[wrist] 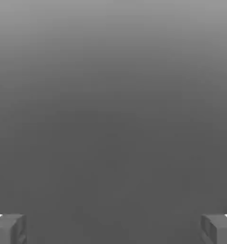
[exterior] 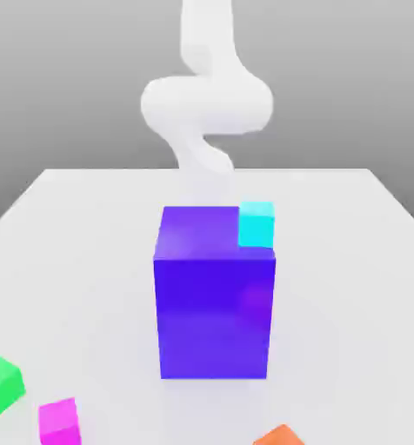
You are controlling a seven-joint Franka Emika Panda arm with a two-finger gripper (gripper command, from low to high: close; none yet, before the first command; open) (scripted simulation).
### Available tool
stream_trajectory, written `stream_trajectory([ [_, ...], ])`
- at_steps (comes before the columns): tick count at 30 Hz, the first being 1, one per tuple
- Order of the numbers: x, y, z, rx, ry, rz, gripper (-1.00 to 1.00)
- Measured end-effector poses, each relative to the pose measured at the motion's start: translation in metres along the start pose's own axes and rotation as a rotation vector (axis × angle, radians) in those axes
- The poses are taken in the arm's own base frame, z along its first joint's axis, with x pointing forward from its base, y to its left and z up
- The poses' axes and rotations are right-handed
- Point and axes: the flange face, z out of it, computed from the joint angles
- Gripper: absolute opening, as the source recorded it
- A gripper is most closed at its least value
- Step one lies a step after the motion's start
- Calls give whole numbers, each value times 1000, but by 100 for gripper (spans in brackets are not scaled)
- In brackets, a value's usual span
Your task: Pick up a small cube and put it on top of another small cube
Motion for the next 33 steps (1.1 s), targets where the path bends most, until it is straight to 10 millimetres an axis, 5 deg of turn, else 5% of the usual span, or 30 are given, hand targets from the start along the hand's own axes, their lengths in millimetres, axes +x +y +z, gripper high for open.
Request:
stream_trajectory([
  [8, 24, 46, 146, -71, -216, -66, 0],
  [18, 10, 142, 303, -196, -410, -142, 0],
  [24, -12, 215, 372, -297, -496, -203, 0],
  [33, -49, 323, 444, -449, -577, -306, 0],
])
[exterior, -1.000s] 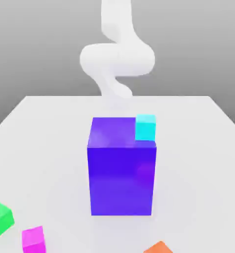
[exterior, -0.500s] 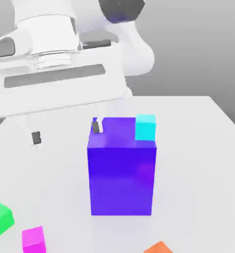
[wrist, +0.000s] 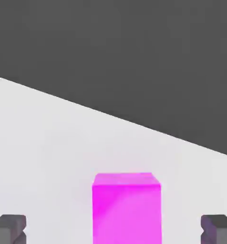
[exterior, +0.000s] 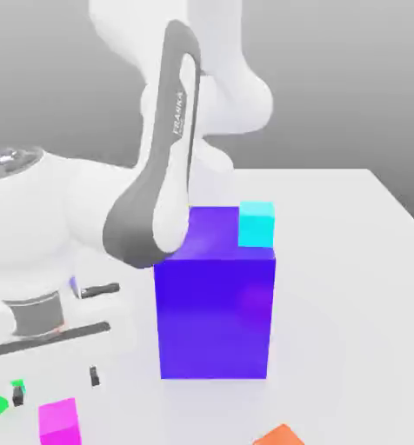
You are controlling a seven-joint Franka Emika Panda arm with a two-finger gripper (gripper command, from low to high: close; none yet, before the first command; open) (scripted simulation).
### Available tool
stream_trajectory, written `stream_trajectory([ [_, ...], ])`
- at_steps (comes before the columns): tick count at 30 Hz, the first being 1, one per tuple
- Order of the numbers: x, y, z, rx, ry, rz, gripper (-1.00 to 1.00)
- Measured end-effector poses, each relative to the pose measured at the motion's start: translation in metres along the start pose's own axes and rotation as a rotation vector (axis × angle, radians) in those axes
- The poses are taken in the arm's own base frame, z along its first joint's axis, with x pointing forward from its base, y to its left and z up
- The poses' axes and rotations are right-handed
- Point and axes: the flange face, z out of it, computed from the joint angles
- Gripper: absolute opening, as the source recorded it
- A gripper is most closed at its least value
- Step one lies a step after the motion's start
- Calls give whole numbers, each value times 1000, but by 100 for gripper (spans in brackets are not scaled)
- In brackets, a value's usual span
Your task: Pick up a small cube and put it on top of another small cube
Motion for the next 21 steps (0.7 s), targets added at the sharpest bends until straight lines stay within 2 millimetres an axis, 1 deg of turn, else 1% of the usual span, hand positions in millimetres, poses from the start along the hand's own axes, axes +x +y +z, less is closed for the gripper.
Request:
stream_trajectory([
  [2, -1, 1, 31, -3, -3, -1, 0],
  [3, -2, 2, 39, -3, -4, 0, -100],
  [8, -2, 2, 39, -2, -6, 0, -100],
  [9, -2, 2, 43, -2, -6, 0, -100],
  [10, -2, 2, 37, -3, -5, -1, -100],
  [11, -1, 2, 26, -3, -4, -2, -100],
  [14, -1, 3, -14, -2, -5, -3, -100],
  [15, -2, 13, -23, -1, -7, -22, -100],
  [16, -2, 26, -30, 1, -7, -49, -100],
  [21, -11, 104, -63, 2, -7, -202, -100],
])
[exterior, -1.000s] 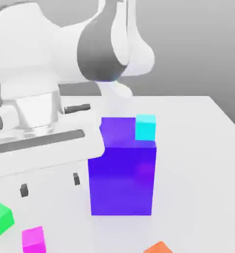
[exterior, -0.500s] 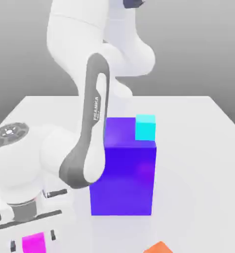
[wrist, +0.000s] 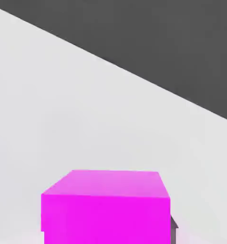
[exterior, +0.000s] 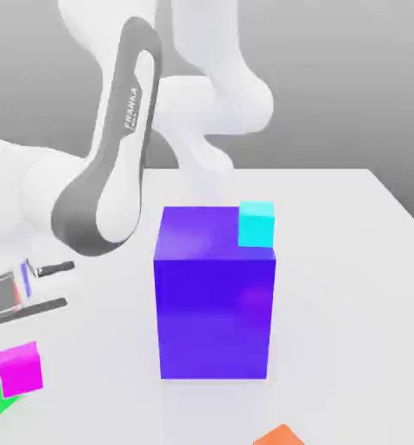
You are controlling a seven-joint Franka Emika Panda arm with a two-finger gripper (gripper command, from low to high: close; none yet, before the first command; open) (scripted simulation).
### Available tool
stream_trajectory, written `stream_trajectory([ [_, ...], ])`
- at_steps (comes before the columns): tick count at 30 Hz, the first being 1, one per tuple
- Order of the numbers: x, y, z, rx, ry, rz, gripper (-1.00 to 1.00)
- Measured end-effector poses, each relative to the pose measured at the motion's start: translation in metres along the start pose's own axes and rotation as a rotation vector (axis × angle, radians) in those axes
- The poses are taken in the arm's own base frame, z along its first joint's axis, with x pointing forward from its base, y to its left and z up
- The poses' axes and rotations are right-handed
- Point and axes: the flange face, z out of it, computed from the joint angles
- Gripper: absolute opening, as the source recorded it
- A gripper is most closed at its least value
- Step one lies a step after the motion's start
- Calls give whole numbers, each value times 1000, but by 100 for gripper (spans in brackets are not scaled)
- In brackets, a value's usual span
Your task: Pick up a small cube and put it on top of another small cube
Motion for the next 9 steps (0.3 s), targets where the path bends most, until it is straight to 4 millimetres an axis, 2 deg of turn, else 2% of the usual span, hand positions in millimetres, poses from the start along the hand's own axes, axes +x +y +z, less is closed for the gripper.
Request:
stream_trajectory([
  [1, -6, 14, -5, -2, 0, -29, -100],
  [2, -9, 21, -1, -2, 1, -45, -100],
  [5, -11, 27, 34, -4, 1, -58, -100],
  [6, -12, 27, 46, -3, 1, -59, 100],
  [9, -12, 27, 46, -3, 1, -59, 100],
])
